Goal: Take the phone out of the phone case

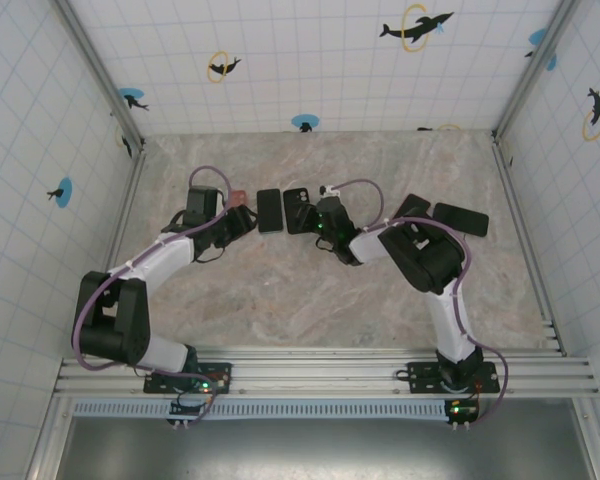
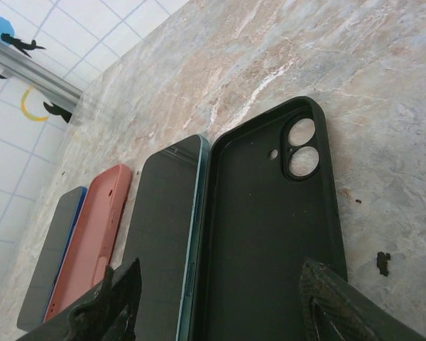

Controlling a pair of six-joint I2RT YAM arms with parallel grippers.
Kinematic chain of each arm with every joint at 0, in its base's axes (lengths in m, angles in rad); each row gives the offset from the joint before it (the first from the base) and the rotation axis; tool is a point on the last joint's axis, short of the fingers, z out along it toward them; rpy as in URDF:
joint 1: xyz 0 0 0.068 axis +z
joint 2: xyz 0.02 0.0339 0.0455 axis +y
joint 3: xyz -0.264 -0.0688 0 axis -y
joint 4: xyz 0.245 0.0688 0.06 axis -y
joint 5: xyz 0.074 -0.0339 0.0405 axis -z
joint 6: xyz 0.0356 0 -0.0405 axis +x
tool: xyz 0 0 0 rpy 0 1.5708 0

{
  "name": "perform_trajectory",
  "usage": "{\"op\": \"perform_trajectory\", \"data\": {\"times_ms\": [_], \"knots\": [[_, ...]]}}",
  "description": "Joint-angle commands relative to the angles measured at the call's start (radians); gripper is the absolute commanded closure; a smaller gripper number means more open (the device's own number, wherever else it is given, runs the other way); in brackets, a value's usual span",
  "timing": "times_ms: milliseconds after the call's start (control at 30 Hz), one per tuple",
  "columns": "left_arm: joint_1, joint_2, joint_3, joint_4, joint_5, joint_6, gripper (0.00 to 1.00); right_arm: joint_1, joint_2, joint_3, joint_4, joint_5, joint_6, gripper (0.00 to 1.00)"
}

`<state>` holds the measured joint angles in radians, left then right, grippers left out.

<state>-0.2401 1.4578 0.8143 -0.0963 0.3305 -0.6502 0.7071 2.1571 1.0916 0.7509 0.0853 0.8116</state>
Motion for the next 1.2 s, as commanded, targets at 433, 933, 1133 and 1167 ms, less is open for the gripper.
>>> {"op": "perform_trajectory", "data": {"times_ms": [433,933,1133,1167], "knots": [[0.008,0.027,0.046,0.003,0.03,0.022,0.26,-0.105,-0.176,-0.103,-0.002,-0.136,-0.091,0.37],[-0.108,-0.005,0.109,-0.002,-0.054,0.021,0.11,-0.327,-0.548,-0.185,-0.663,-0.087,-0.319,0.12],[-0.178,0.014,0.132,0.048,-0.067,-0.007,0.06,-0.376,-0.633,-0.207,-0.918,0.089,-0.301,0.01],[-0.179,0.022,0.136,0.057,-0.066,-0.011,0.05,-0.383,-0.635,-0.207,-0.941,0.12,-0.292,0.01]]}}
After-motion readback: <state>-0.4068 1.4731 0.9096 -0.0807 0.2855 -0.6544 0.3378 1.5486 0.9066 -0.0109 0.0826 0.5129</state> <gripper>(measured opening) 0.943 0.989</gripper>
